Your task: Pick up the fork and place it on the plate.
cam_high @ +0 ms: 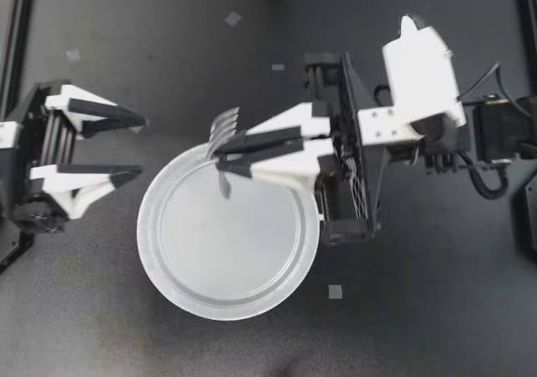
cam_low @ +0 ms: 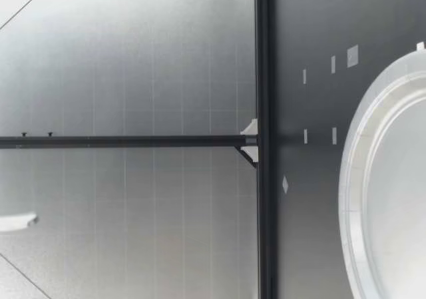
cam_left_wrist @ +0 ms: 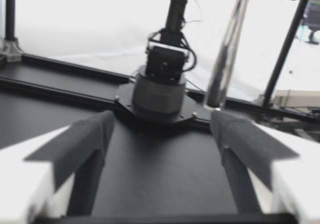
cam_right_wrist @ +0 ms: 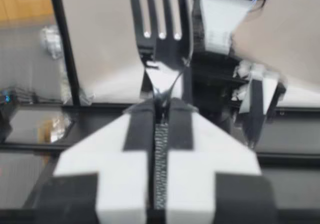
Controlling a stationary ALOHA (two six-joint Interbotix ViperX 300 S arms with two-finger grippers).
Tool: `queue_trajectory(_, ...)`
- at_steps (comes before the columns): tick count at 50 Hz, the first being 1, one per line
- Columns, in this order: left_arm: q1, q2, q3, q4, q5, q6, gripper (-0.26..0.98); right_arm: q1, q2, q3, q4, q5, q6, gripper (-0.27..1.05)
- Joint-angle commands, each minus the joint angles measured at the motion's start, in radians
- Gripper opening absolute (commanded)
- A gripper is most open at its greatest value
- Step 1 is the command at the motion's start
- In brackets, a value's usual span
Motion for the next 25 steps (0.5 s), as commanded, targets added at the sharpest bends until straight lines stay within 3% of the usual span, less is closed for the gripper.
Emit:
queue_trajectory(1,-0.002,0.071,-0.066,0.015,-0.023,-0.003,0.68,-0.034,0.031,0.020,0.005,-0.156,0.000,0.00)
queue_trajectory(12,-0.009,0.190,-0.124,0.032,-0.034,-0.009,0.68,-0.052,0.107,-0.002,0.009,-0.201,-0.002,0.00)
queue_trajectory(25,-0.041,0.204,-0.129,0.034,-0.032,-0.009,0.68,-0.071,0.115,-0.020,0.006,-0.219,-0.008,0.00)
